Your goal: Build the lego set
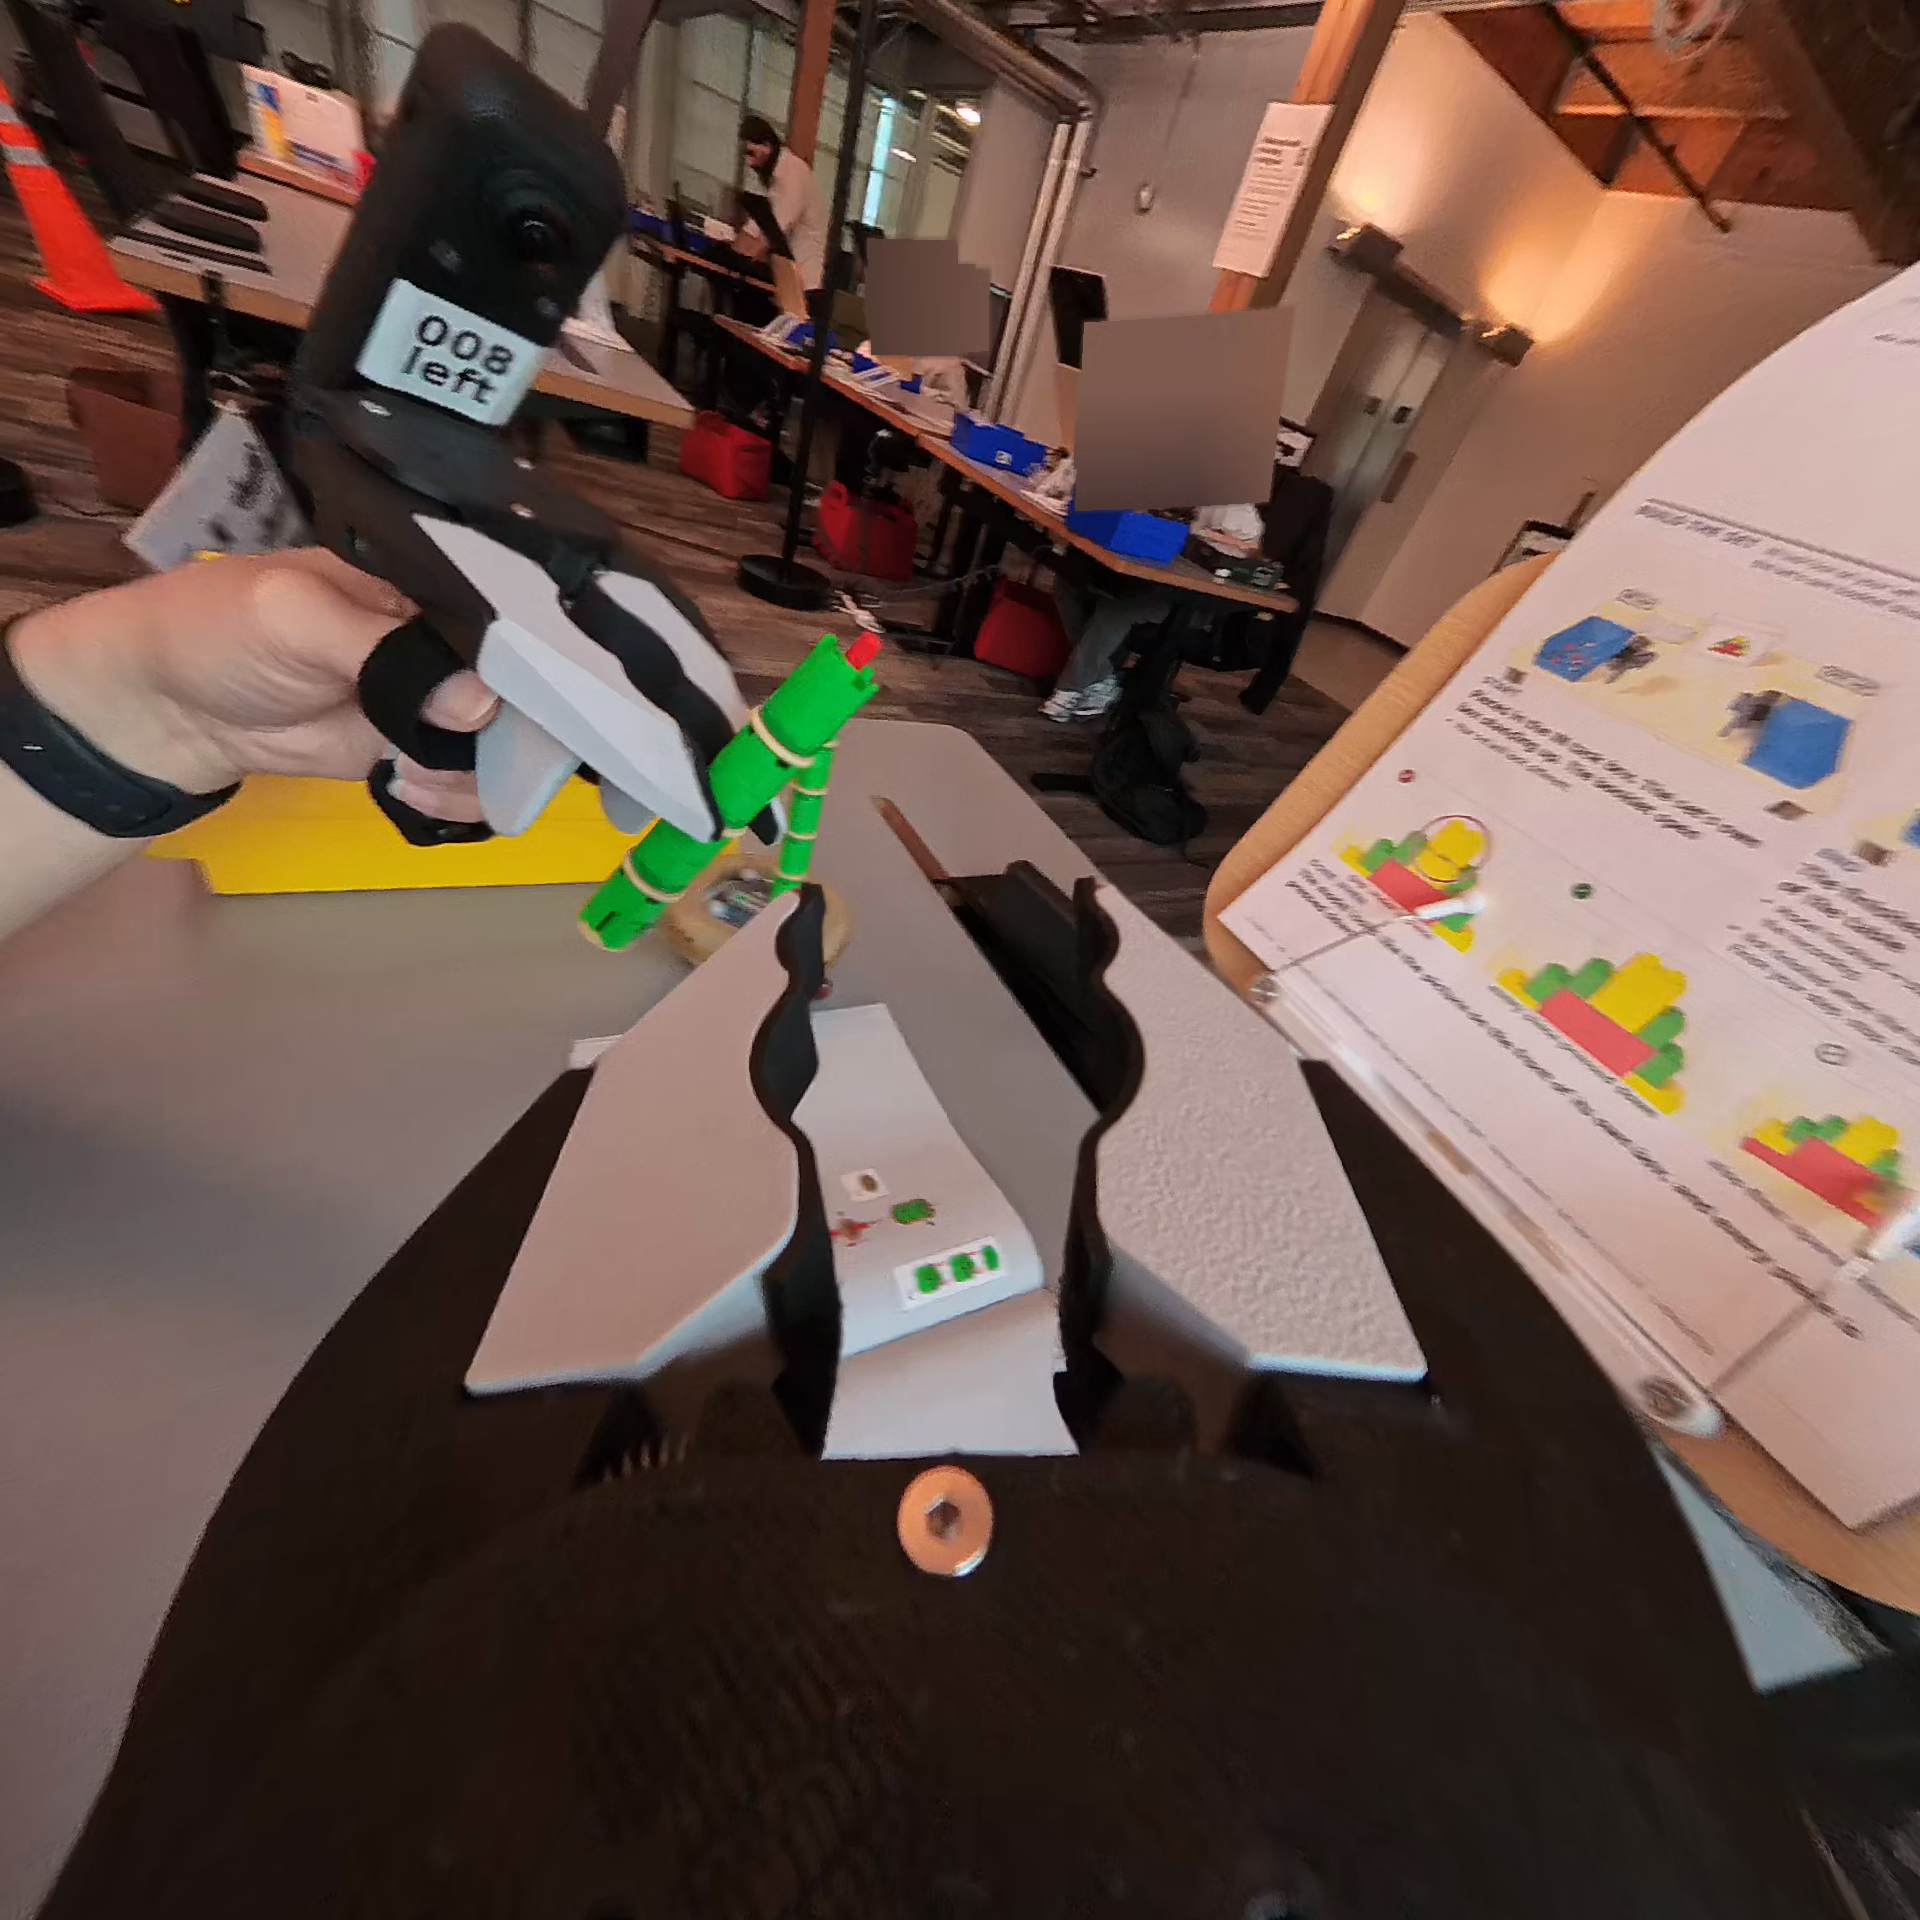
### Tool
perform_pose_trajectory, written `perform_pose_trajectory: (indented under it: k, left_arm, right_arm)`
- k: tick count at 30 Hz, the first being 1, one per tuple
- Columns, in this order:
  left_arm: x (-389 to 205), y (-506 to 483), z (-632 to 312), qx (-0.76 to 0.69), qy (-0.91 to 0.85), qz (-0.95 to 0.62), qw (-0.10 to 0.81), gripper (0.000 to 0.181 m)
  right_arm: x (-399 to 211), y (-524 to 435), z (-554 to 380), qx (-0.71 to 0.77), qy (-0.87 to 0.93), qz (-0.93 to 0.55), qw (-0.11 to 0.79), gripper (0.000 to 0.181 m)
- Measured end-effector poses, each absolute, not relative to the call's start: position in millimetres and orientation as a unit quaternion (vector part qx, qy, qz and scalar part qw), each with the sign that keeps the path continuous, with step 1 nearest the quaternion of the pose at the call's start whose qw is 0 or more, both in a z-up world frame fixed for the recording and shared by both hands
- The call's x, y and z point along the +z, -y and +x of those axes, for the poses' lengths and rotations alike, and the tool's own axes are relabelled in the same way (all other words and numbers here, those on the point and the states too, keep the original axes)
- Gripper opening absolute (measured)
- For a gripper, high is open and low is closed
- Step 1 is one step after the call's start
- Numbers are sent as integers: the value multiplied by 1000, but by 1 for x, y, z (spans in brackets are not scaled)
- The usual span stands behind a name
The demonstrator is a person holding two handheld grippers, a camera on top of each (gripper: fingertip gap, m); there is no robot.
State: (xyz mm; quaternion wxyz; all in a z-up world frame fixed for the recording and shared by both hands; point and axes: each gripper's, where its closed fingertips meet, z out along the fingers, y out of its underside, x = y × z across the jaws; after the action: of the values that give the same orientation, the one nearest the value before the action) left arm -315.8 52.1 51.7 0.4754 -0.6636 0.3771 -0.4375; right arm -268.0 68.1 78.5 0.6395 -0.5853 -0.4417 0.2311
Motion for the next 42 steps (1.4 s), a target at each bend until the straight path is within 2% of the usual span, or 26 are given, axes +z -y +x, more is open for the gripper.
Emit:
perform_pose_trajectory:
  k: [2,7,12,17,20,25,28,32,37,42]
  left_arm:
    - [58,-44,-309,-443,-390,-651,477,15]
    - [64,-17,-279,-434,-443,-619,482,16]
    - [46,17,-263,-396,-459,-637,475,16]
    - [-23,76,-268,-467,-404,-687,383,16]
    - [-50,93,-265,-508,-359,-686,376,16]
    - [-66,107,-261,-538,-332,-684,365,16]
    - [-66,105,-263,-542,-324,-679,374,16]
    - [-68,102,-265,-529,-332,-673,396,16]
    - [-68,104,-265,-499,-366,-661,424,16]
    - [-67,109,-263,-501,-372,-655,426,16]
  right_arm:
    - [76,-59,-274,283,455,-583,611,50]
    - [101,-13,-273,420,467,-575,525,69]
    - [115,4,-231,245,481,-598,593,64]
    - [34,56,-222,208,563,-563,568,64]
    - [-20,83,-233,187,580,-538,582,64]
    - [-45,103,-255,91,612,-494,611,72]
    - [-48,107,-267,153,590,-510,607,75]
    - [-64,100,-274,313,505,-607,528,75]
    - [-52,94,-278,511,379,-643,426,51]
    - [-52,92,-282,521,385,-639,414,29]
